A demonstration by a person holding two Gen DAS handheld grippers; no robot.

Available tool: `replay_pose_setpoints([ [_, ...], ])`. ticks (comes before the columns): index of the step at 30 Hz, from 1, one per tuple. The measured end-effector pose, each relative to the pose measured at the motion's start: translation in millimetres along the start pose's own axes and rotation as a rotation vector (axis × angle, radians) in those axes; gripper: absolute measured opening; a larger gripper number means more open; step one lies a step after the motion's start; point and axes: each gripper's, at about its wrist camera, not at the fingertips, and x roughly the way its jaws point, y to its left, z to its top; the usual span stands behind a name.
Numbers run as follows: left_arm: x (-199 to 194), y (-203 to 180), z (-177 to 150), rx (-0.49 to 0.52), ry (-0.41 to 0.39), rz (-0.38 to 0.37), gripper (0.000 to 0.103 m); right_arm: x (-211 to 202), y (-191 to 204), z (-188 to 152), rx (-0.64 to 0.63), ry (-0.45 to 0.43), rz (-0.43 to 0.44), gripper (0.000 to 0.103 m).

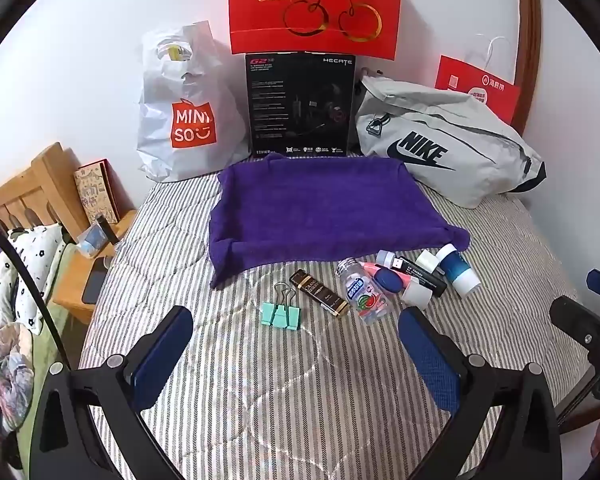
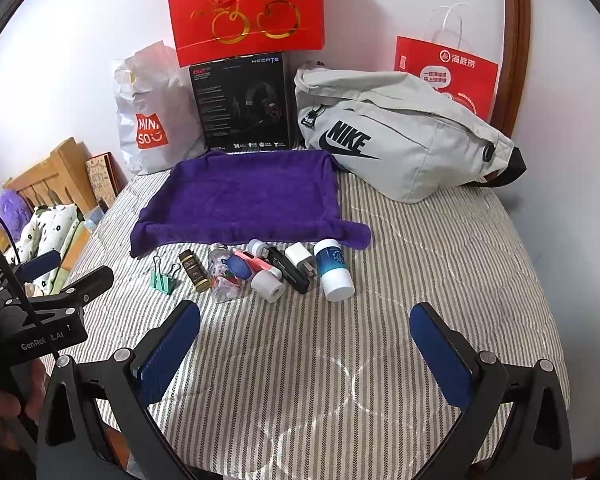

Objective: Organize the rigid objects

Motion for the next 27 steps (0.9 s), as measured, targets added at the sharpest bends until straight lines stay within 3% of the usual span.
replay_pose_setpoints([
  [27,-3.3,1.6,-1.3,0.010,-0.003,0.008,0.103,-1.6,-1.1,-0.8,0.006,0.001,-0.005,0.103],
])
